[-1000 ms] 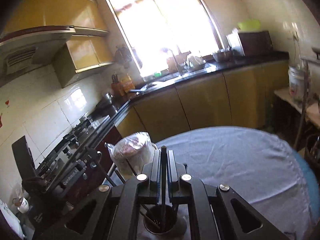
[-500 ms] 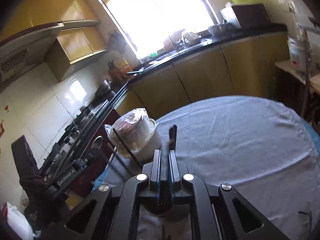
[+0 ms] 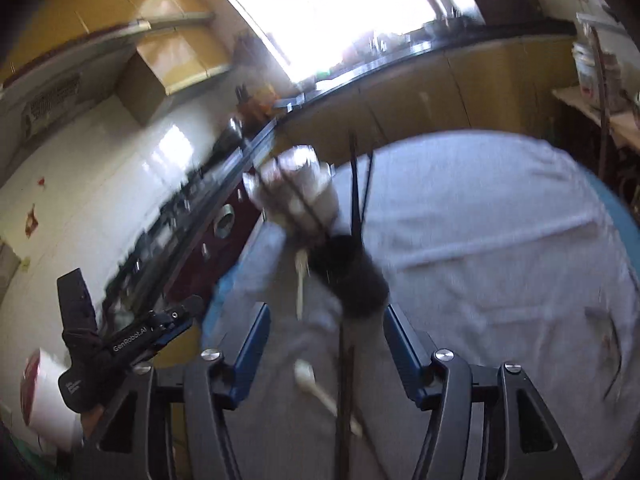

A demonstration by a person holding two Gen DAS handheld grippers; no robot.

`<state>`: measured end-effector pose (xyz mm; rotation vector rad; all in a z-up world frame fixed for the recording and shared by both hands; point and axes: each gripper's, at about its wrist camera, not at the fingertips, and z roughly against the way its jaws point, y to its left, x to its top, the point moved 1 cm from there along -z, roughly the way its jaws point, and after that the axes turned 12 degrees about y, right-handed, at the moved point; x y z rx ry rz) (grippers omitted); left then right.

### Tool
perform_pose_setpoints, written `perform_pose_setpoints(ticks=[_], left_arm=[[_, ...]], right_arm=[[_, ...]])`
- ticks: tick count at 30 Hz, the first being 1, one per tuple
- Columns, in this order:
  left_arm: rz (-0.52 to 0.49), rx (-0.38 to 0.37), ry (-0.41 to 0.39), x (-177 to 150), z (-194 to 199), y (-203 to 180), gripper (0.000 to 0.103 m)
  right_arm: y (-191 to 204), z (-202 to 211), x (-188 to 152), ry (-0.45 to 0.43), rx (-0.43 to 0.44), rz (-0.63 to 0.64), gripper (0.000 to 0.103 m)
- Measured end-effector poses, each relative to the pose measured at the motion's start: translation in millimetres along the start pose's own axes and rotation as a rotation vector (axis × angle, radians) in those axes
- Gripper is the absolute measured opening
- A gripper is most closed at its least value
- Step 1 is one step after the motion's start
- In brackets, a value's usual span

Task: Organize utensils
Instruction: 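Move both grippers down to the loose dark chopsticks beside the spoon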

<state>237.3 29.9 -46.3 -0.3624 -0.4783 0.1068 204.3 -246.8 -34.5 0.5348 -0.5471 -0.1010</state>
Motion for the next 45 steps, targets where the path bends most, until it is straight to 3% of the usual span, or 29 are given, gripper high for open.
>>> perform_pose_setpoints(ticks=[4,8,10,19,27,36,45], left_arm=[[0.058,-0.006,0.114,-23,-28,15,0.057],[0.058,0.045,0.185,-27,-50,13,0.057],[0.040,0.034,0.192,-29,-54,9,0.057],[0.056,0.026,0.244,-20,-78,9,0.057],[0.062,0.013,0.262,-8,-94,17,0.057],[0.062,-0.008,0.276,-2,-105,18,0.057],[0.069,-0.018,0.291,0,-107,15,0.057]], right_arm=[[-22,-31,-24,0.116,0.053,-0.082,0.060],[-31,-62,-31,0.195,0.050,-0.099,0.046],[-31,-76,-30,0.228,0.047,-0.103,0.042],[-29,-132,-10,0.319,0.058,-0.127,0.042],[-33,-183,13,0.395,-0.019,-0.167,0.033],[-29,-204,22,0.413,-0.074,-0.163,0.008],[-31,-214,24,0.434,-0.121,-0.166,0.008]])
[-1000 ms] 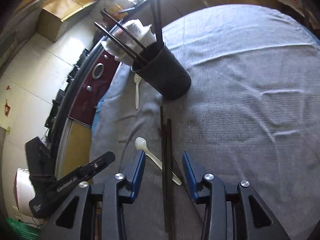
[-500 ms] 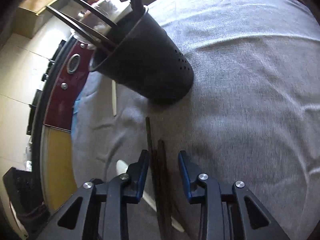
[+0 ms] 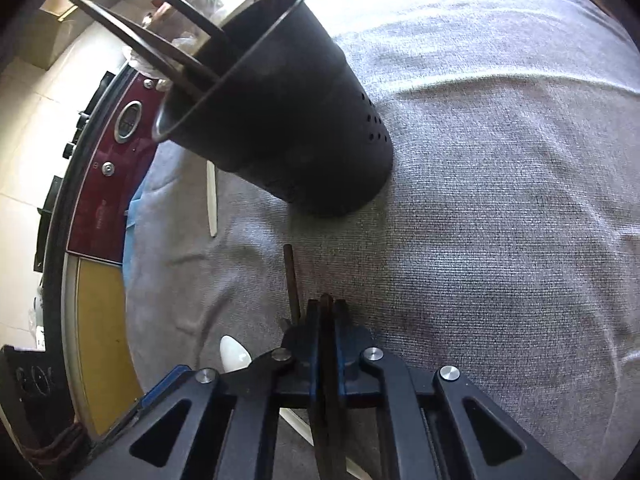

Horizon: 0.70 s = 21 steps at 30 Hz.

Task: Organize utensils
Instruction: 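Move both grippers down to the loose dark chopsticks beside the spoon, then close the left gripper on a chopstick while the right gripper grasps another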

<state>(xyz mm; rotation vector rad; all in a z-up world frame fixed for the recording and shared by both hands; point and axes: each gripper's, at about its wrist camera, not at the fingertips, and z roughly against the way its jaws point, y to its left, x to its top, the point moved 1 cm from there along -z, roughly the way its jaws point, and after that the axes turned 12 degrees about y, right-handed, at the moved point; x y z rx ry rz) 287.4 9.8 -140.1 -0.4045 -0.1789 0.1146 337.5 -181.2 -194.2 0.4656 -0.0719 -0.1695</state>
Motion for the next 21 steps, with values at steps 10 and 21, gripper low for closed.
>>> perform_pose_setpoints(ticks=[10,21], left_arm=[[-0.049,0.016,0.037,12,-10,-29,0.057],[-0.125,0.121,0.110,59,-60,-78,0.047]], right_arm=[[-17,15,-16,-0.047,-0.005,0.010,0.006],[-58,62,-50,-0.154,0.019,-0.011,0.005]])
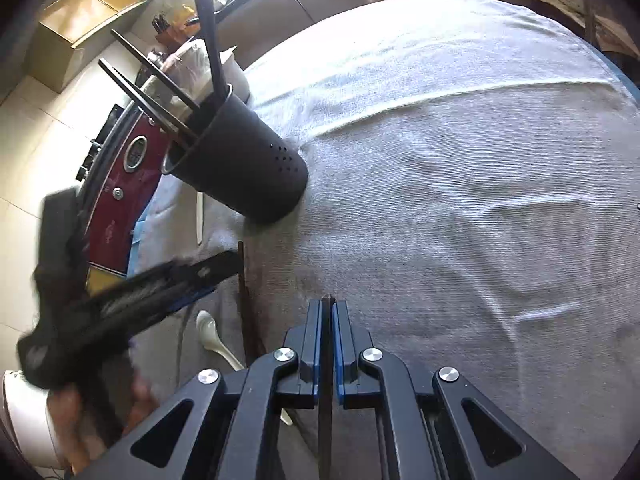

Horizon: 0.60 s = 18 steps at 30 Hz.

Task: Organize utensils
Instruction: 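Close the left gripper on a chopstick while the right gripper grasps another, then lift the chopsticks with both grippers and lower them into the black cup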

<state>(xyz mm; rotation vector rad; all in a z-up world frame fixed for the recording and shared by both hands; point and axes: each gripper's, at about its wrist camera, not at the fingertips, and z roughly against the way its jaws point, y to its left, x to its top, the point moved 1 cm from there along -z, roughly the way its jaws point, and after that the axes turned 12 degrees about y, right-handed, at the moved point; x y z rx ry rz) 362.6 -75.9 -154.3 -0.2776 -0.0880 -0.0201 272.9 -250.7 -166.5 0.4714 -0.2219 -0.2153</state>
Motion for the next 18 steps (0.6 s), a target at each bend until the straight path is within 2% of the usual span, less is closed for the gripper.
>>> perform_pose_setpoints(ticks=[2,4,5,7,11,14,16,18], left_arm=[[-0.004,0.026,0.009,5,-3,-3,0.041],[-0.005,0.059,0.003,7,-6,-7,0.031],[-0.018,0.089,-0.003,6,-7,-9,0.020],[-0.034,0.113,-0.005,7,-13,-15,0.006],[-0.033,0.077,-0.037,1,-8,-8,0.005],[-0.024,0.005,-0.124,-9,20,1,0.005],[-0.032,-0.012,-0.186,-18,43,4,0.005],[-0.024,-0.059,-0.238,-30,65,7,0.005]], right_arm=[[-3,4,0,-0.002,0.000,0.010,0.005],[-6,8,-1,-0.009,0.000,0.014,0.005],[-6,10,-1,-0.012,0.002,0.017,0.005],[-6,12,-1,-0.021,0.015,0.016,0.005],[-6,24,-4,-0.061,0.030,0.018,0.005],[-1,42,-8,-0.116,0.059,0.039,0.005],[4,55,-13,-0.154,0.037,0.054,0.005],[12,68,-18,-0.191,0.033,0.075,0.005]])
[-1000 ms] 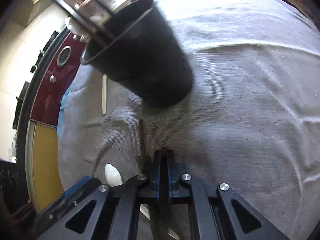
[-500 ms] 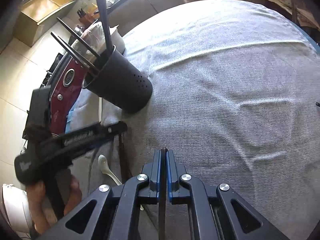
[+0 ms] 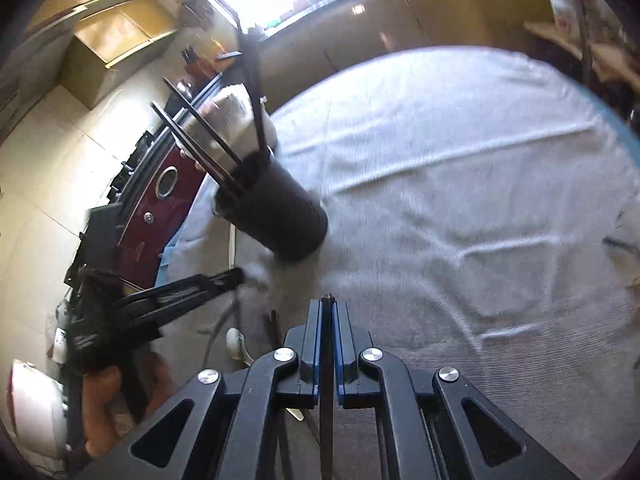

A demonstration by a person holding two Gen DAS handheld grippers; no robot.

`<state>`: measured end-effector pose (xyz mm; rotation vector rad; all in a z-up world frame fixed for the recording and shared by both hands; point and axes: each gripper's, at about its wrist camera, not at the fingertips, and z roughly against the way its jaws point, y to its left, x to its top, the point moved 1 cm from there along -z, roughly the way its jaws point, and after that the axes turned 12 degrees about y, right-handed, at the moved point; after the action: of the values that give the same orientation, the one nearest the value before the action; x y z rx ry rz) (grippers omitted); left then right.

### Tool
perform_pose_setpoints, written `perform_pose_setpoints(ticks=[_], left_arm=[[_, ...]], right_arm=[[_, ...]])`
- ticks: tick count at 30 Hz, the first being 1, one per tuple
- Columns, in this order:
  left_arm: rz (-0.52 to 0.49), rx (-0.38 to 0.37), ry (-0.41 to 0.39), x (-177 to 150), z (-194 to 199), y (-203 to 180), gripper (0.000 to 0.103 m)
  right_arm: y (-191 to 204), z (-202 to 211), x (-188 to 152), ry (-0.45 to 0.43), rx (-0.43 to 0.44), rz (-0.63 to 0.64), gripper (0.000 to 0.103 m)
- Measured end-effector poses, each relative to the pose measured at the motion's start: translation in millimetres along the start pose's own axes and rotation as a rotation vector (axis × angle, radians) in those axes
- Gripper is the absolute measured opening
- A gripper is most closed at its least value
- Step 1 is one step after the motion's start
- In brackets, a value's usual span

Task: Organize utensils
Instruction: 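Lift the chopsticks with both grippers and lower them into the black cup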

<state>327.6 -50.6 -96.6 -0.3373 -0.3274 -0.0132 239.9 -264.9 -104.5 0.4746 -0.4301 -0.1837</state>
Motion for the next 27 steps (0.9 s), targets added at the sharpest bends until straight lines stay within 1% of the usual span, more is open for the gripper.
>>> perform_pose_setpoints(ticks=[1,4,8,10,12,13,15,17,21,25,26,27], left_arm=[[0.008,-0.020,-0.034,-4,14,1,0.005],[0.007,-0.042,-0.114,-22,48,1,0.005],[-0.022,-0.020,-0.182,-46,78,-2,0.005],[-0.034,-0.012,-0.201,-54,90,-6,0.005],[-0.037,-0.011,-0.222,-59,102,-4,0.005],[-0.037,-0.014,-0.222,-57,108,-3,0.005],[-0.033,-0.020,-0.231,-62,115,-2,0.005],[-0.032,-0.009,-0.241,-67,124,-2,0.005],[-0.038,-0.014,-0.262,-74,143,-5,0.005],[-0.043,-0.025,-0.302,-75,159,-9,0.005],[-0.042,-0.028,-0.311,-73,163,-10,0.005],[-0.042,-0.028,-0.314,-71,166,-11,0.005]], right_arm=[[5,8,-1,-0.020,-0.012,0.011,0.005],[20,30,-5,-0.078,-0.027,0.047,0.005],[35,50,-15,-0.126,-0.044,0.089,0.005],[41,57,-21,-0.141,-0.057,0.099,0.005],[44,65,-26,-0.159,-0.050,0.102,0.005],[46,70,-28,-0.169,-0.056,0.103,0.005],[50,79,-35,-0.192,-0.047,0.115,0.005],[53,84,-40,-0.202,-0.060,0.125,0.005],[62,98,-49,-0.228,-0.059,0.146,0.005],[69,114,-51,-0.262,-0.053,0.156,0.005],[70,117,-51,-0.269,-0.053,0.155,0.000],[70,120,-49,-0.275,-0.051,0.154,0.000]])
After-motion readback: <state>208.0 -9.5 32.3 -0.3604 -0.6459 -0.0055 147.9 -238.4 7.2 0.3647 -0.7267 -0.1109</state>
